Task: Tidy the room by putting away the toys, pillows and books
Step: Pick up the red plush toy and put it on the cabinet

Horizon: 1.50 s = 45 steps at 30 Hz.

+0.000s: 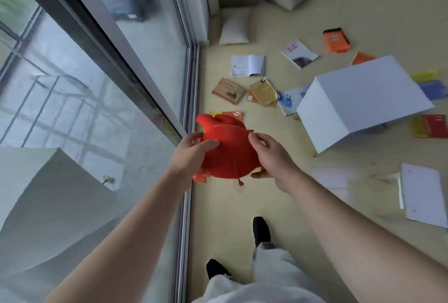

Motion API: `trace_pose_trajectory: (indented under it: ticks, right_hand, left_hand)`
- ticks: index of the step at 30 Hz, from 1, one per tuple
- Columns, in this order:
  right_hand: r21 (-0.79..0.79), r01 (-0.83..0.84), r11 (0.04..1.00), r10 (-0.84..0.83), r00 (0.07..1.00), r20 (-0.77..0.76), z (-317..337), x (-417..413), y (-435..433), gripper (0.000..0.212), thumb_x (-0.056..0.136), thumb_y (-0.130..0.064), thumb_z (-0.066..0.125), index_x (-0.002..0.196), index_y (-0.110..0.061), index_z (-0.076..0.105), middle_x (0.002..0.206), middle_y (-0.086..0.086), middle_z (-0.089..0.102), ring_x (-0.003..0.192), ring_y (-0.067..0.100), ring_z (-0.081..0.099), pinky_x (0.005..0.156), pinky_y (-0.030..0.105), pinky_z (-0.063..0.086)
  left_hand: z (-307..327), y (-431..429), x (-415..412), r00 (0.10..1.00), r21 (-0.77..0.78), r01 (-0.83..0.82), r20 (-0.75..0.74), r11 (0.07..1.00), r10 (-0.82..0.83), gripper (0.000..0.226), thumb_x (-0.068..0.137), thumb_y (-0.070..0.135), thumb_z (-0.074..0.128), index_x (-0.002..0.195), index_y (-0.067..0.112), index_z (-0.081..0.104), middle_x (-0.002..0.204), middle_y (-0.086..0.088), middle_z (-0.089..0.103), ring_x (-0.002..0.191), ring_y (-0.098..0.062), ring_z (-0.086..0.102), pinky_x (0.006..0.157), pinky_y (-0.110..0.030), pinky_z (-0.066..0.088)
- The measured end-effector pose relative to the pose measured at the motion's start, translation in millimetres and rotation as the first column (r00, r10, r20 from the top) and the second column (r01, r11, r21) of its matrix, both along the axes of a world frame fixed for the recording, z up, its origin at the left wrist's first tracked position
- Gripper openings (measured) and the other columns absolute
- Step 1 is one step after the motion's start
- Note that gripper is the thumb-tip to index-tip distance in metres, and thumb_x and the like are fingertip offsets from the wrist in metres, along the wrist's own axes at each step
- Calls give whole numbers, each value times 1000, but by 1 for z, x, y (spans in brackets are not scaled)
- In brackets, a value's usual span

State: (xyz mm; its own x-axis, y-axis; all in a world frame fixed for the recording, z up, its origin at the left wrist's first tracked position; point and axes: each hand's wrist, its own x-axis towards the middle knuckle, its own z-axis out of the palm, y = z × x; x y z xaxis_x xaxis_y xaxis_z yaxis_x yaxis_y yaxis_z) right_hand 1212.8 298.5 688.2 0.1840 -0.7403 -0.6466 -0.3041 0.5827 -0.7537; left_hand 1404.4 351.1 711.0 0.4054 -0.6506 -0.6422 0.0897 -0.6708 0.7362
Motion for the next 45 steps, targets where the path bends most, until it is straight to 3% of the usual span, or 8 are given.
trace_pose_trajectory:
  ticks: [3,7,12,14,18,25,37,45]
  right_hand:
    - [-123,3,992,-7,999,-36,48,-24,-11,43,95,-64,52,128,-37,59,117,-2,64,96,24,70,65,42,65]
    - [-250,31,968,-39,999,-28,88,-51,-42,42,93,-67,52,124,-39,59,113,-2,65,95,24,69,62,35,63]
    - [-284,147,947,-118,986,118,124,-80,-84,34,94,-61,58,117,-37,63,88,0,66,71,14,63,68,36,58]
    - [-303,147,942,-104,983,154,136,-85,-101,32,94,-60,58,117,-38,63,99,-3,69,81,14,65,73,38,57]
    - [-315,184,931,-108,964,243,156,-91,-139,33,91,-52,67,120,-36,63,113,-7,72,97,14,70,73,33,54]
    - [-346,247,905,-158,951,264,172,-83,-217,34,91,-53,69,119,-37,62,115,-5,72,103,18,71,66,31,57]
    - [-413,425,806,-365,905,218,185,-55,-343,41,97,-54,57,130,-30,58,120,-3,68,106,23,70,85,49,62]
    - [-434,410,802,-386,911,148,168,-88,-447,36,98,-53,55,130,-37,57,121,-8,67,107,18,67,86,43,61]
  left_hand:
    - [44,-15,-15,1000,-85,29,-5,996,-30,55,75,33,82,126,26,65,119,-6,65,95,-21,67,59,-28,56]
    - [83,-48,-33,995,-197,57,-64,979,-71,38,88,19,74,125,15,65,107,-10,70,78,-22,67,62,-29,54]
    - [115,-89,-51,989,-315,-7,-141,949,-39,26,93,16,66,119,14,66,98,-8,66,77,-21,64,62,-34,52]
    - [126,-107,-57,987,-336,-44,-160,941,-11,25,94,21,65,119,15,65,100,-6,65,73,-20,63,58,-32,52]
    - [143,-148,-69,967,-391,-83,-255,917,-21,32,92,28,68,119,11,64,106,-7,65,89,-28,66,87,-55,59]
    - [157,-222,-60,973,-515,61,-159,855,-165,57,84,33,81,135,22,57,130,-5,63,115,-27,65,93,-51,58]
    - [169,-382,-34,952,-571,174,-110,803,-284,45,95,24,71,137,25,57,126,-2,63,110,-22,67,82,-40,63]
    - [142,-495,-71,951,-532,176,-126,828,-283,47,96,26,69,140,20,54,126,-5,65,110,-23,68,84,-44,63]
